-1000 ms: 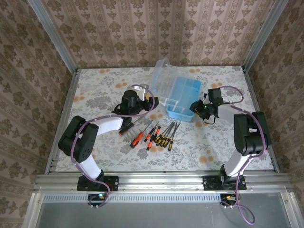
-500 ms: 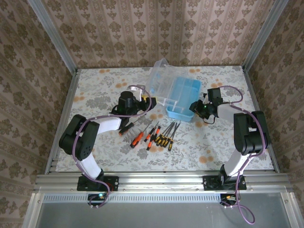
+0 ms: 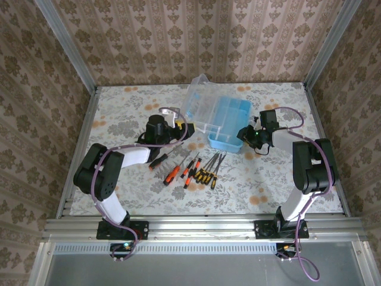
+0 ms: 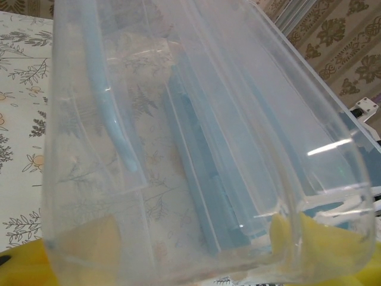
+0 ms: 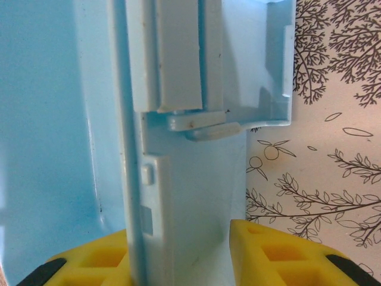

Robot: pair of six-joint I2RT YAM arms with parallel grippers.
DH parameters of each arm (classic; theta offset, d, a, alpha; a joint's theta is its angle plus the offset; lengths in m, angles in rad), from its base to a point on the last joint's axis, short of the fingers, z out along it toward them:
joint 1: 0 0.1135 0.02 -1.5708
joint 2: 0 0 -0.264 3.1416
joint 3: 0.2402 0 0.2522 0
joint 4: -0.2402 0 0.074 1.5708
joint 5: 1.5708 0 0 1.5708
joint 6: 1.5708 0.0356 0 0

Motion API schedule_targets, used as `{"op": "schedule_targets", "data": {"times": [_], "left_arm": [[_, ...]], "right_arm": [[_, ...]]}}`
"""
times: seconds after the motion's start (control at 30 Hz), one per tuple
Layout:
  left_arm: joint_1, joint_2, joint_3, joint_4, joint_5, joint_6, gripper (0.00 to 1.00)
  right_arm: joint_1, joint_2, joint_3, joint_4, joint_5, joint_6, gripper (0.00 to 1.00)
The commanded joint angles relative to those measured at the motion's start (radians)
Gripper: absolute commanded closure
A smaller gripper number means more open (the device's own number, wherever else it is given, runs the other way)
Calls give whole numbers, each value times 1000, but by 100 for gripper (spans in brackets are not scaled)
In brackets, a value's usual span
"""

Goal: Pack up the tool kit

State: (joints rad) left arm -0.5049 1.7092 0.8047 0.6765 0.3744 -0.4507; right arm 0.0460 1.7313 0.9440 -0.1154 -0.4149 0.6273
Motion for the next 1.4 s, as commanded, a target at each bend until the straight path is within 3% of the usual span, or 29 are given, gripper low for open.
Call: {"op": "schedule_targets", "data": {"times": [0.0, 0.73, 1.1, 1.37], "left_arm": [[21, -26, -22, -8, 14, 18, 33], [90, -31, 34, -69, 141, 25, 26], [141, 99, 119, -22, 224, -39, 24], [147, 52, 86, -49, 195, -6, 22]], "right_arm": [[-11, 28, 27, -57, 40, -9, 63], [-5, 64, 68, -46, 27, 18, 66], [-5, 76, 89, -42, 33, 39, 66], [-4, 96, 97, -35, 24, 38, 66]]}}
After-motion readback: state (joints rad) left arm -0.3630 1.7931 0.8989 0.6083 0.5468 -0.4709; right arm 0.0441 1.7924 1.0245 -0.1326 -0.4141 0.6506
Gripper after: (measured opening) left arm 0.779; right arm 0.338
